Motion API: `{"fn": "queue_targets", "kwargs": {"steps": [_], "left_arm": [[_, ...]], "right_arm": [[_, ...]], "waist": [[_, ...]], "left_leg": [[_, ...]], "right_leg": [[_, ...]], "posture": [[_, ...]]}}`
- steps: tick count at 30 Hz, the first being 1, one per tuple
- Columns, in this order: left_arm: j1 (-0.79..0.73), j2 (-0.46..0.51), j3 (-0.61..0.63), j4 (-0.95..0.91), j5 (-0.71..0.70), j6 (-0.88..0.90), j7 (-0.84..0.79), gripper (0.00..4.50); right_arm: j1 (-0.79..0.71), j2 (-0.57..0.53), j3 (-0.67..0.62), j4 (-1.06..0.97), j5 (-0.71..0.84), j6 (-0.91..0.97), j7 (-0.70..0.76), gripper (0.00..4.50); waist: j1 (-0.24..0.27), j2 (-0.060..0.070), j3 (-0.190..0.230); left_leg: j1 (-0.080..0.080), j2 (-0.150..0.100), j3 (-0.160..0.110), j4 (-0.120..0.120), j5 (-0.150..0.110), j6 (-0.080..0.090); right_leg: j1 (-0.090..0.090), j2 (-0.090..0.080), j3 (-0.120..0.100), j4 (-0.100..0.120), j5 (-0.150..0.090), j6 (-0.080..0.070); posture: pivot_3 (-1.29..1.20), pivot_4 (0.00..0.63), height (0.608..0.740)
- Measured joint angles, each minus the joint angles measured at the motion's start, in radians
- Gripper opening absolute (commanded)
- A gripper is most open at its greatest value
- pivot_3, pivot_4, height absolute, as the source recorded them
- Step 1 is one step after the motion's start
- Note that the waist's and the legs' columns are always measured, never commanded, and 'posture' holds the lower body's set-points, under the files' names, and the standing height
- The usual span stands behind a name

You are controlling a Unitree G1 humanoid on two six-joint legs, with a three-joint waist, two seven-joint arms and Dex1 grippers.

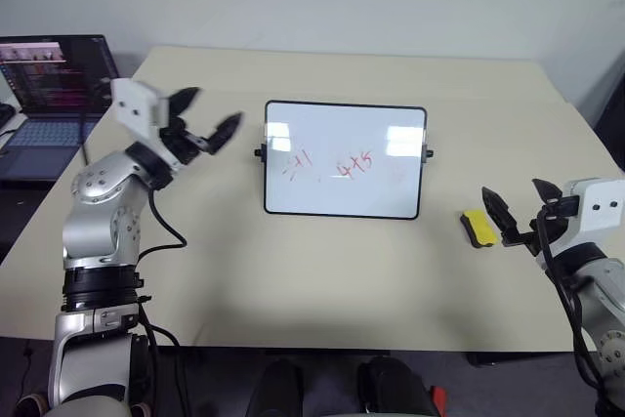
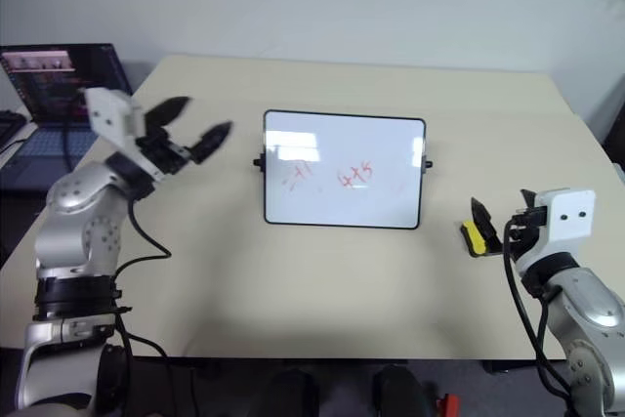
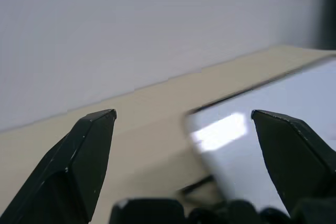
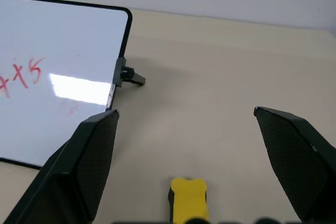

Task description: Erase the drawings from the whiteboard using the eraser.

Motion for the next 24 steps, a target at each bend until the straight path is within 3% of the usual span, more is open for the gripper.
{"fn": "queue_targets", "kwargs": {"steps": [5, 10, 17, 24], "left_arm": [[-0.021, 0.041, -0.149, -0.051, -0.046, 0.111, -0.276, 4.5], [-0.077, 0.035, -0.299, -0.069, -0.04, 0.115, -0.509, 4.5], [-0.126, -0.055, -0.36, -0.056, 0.01, 0.06, -0.565, 4.5], [-0.13, -0.062, -0.36, -0.053, 0.029, 0.058, -0.568, 4.5]], "right_arm": [[-0.088, -0.004, -0.004, -0.029, 0.137, 0.216, -0.066, 4.47], [-0.232, 0.0, 0.023, 0.043, 0.195, 0.379, -0.132, 4.47], [-0.265, -0.007, 0.087, 0.151, 0.086, 0.364, -0.152, 4.47], [-0.26, 0.001, 0.124, 0.218, 0.001, 0.309, -0.131, 4.47]], "waist": [[-0.028, 0.001, 0.001], [-0.021, 0.002, 0.001], [-0.016, 0.002, 0.001], [-0.02, 0.002, 0.001]], "left_leg": [[0.003, 0.001, 0.0, 0.0, 0.0, 0.0], [0.002, 0.0, -0.001, 0.0, 0.0, 0.0], [-0.002, 0.0, -0.001, 0.0, 0.0, 0.0], [-0.001, 0.0, -0.001, 0.0, 0.0, 0.001]], "right_leg": [[0.0, 0.006, 0.001, 0.002, -0.001, -0.001], [0.0, 0.008, 0.0, 0.002, -0.001, 0.0], [-0.002, 0.007, 0.0, 0.0, 0.0, -0.002], [-0.002, 0.008, 0.0, 0.0, -0.001, -0.002]], "posture": [[0.0, 0.15, 0.74], [0.0, 0.15, 0.74], [0.0, 0.15, 0.74], [0.0, 0.15, 0.74]]}}
